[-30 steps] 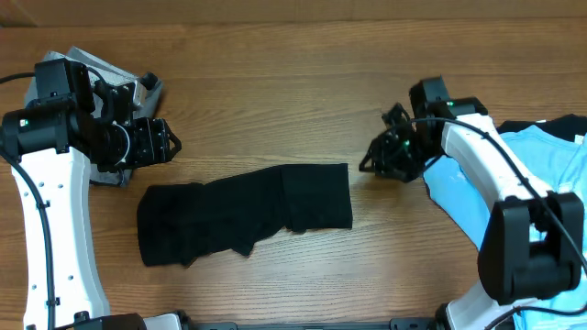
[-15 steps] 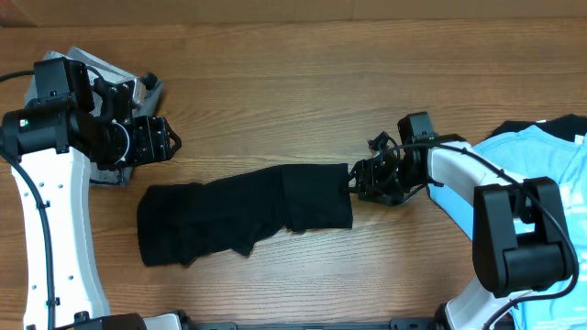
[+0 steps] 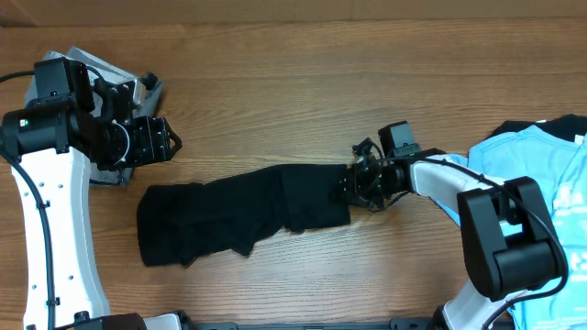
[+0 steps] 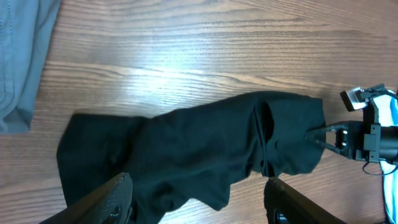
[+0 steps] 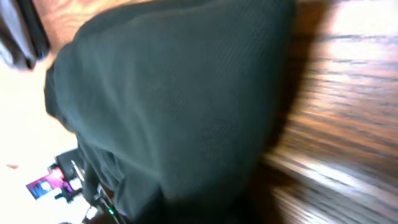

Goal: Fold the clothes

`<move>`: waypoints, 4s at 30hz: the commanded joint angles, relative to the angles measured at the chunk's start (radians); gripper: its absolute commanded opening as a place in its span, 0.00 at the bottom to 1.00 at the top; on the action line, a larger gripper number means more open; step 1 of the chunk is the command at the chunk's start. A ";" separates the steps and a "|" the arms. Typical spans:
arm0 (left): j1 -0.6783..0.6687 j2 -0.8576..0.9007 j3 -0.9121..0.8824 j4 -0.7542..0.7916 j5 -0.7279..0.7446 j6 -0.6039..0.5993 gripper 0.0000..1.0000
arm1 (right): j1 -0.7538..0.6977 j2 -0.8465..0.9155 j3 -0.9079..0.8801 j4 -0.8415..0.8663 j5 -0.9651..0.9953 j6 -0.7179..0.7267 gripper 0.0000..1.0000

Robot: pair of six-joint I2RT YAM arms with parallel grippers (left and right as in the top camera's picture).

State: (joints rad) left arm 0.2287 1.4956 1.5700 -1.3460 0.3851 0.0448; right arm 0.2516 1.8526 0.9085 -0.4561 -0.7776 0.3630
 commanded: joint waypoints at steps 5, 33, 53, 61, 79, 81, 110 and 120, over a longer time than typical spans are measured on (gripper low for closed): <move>-0.006 -0.013 0.017 -0.031 0.001 0.019 0.71 | -0.087 -0.003 0.056 -0.101 0.116 -0.003 0.04; -0.006 -0.012 0.017 -0.019 0.000 0.023 0.74 | -0.257 -0.026 0.428 -0.618 0.568 -0.128 0.04; -0.006 -0.012 0.017 -0.007 0.001 0.023 0.75 | 0.198 -0.029 0.428 -0.612 0.735 -0.029 0.04; -0.006 -0.012 0.017 -0.009 0.001 0.023 0.76 | 0.347 -0.030 0.437 -0.602 0.898 0.006 0.04; -0.007 -0.012 0.017 -0.002 0.001 0.023 0.76 | 0.236 -0.039 0.701 -0.872 1.075 -0.056 0.05; -0.007 -0.012 0.017 -0.004 0.001 0.023 0.76 | 0.246 -0.037 0.683 -0.855 1.075 -0.056 0.05; -0.007 -0.012 0.017 -0.017 0.001 0.023 0.76 | 0.481 0.013 0.568 -0.639 0.760 -0.007 0.31; -0.007 -0.012 0.017 -0.019 0.001 0.023 0.76 | 0.480 -0.048 0.637 -0.673 0.765 -0.011 0.30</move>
State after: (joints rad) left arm 0.2287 1.4956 1.5700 -1.3655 0.3851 0.0528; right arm 0.7643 1.8671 1.4902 -1.1290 -0.0433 0.3470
